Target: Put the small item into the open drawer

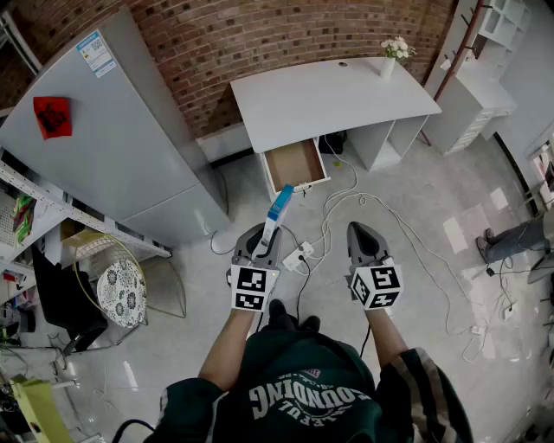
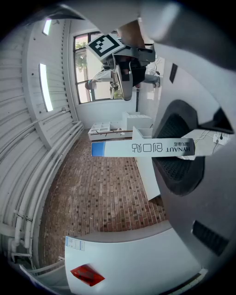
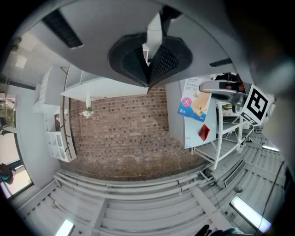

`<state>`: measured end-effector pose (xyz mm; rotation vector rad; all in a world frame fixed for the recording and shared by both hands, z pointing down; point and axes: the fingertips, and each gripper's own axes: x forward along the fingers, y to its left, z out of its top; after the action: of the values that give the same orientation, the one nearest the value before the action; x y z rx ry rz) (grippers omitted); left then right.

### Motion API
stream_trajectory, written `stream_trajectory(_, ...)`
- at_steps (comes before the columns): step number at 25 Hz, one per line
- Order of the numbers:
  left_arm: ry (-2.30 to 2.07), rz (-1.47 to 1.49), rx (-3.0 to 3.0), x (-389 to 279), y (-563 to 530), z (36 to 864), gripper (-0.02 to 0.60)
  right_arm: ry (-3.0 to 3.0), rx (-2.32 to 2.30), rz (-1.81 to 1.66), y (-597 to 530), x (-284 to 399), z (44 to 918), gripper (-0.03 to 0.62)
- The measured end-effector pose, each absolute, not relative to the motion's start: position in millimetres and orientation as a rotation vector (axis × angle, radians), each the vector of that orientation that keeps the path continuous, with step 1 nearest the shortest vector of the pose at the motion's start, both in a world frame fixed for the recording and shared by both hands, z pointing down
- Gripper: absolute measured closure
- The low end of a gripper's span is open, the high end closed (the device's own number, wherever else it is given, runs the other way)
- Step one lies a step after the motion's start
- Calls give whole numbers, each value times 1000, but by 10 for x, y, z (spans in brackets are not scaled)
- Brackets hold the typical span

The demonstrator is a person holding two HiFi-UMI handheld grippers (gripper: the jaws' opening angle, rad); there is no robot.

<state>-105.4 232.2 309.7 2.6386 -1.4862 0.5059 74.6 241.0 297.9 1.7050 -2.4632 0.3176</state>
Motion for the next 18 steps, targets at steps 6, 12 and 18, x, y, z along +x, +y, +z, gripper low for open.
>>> stream_trajectory(6, -1483, 513, 2634, -1034, 2336, 3092, 494, -2486, 1711, 313, 2467, 754, 2960, 571)
stream_trajectory(12, -1467, 511, 2644, -964, 2335, 3104, 494, -2503, 1669, 326, 2494, 726, 2982, 571)
stream_trajectory(18, -1461, 511, 2647, -924, 2356, 3127, 494, -2503, 1659, 332, 2533, 726, 3013, 571)
